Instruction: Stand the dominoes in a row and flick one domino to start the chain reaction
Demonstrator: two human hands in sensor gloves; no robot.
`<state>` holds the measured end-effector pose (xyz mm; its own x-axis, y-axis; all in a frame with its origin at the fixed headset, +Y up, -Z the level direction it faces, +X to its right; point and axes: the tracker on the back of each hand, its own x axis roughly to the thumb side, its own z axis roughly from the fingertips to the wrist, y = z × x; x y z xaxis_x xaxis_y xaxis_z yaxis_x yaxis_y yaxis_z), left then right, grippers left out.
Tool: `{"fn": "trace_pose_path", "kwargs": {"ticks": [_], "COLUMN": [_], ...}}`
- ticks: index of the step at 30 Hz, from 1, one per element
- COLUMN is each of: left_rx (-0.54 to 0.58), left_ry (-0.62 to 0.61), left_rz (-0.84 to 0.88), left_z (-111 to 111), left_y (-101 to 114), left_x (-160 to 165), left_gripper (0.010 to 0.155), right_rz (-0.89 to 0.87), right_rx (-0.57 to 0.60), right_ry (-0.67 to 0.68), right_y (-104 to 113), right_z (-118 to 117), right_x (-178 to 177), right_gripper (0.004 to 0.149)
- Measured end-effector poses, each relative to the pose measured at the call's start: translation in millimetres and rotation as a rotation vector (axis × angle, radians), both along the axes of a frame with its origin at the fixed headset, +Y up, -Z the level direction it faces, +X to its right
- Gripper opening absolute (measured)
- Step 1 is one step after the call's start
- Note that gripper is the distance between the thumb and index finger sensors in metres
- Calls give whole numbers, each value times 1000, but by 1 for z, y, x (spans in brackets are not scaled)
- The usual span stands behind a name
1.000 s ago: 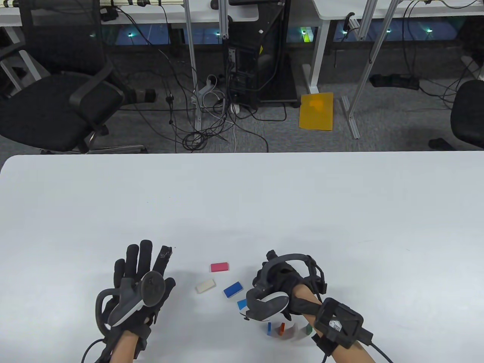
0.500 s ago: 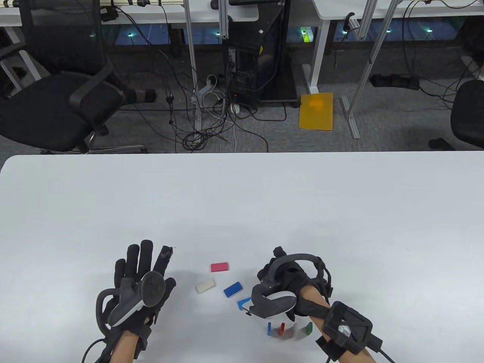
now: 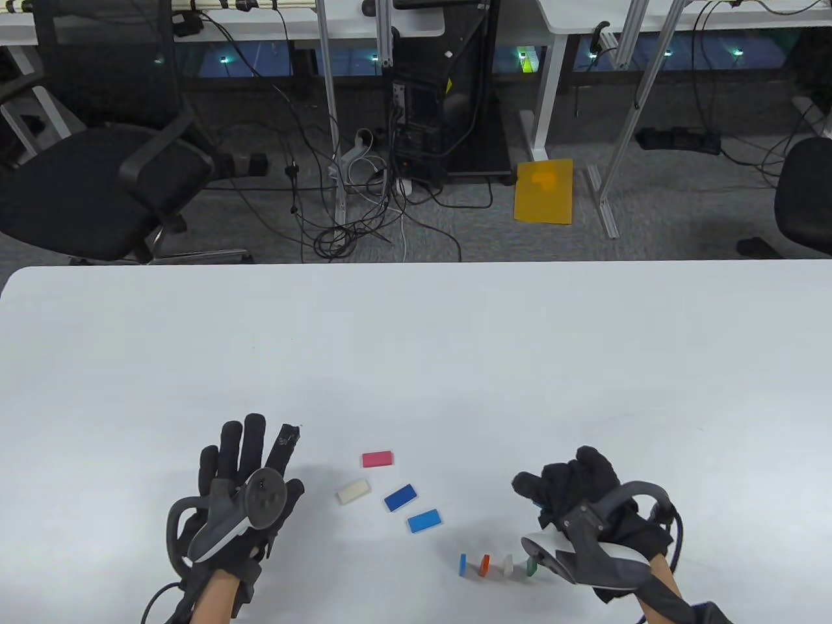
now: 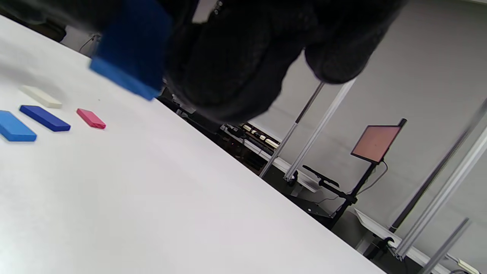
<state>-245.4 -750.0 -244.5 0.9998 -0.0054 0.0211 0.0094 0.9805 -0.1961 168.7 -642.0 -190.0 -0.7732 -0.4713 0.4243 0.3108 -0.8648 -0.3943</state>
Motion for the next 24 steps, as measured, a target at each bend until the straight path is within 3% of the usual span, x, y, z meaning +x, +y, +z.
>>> {"fn": "trace_pose_path", "kwargs": {"ticks": [5,14,19,24], "left_rx": [-22,-31,-48,-51], "left_ry": [16,46,51,49], "left_rz": [-30,-41,-42,-43], "left_z": [0,-2,-3,-3], "left_y": [-3,-7,-11,-11], "left_x": [2,-4,-5,-5], "left_gripper": [72,72,72,72], "right_rz": [-51,37,124,118], "right_rx": [5,-90,-89,-134], "right_ry": [-9,35,26,29], "right_y": [-19,-62,-72,-80], "right_z": [15,20,23,25], "right_x": [18,19,16,12], "right_gripper": [52,50,71,79]}}
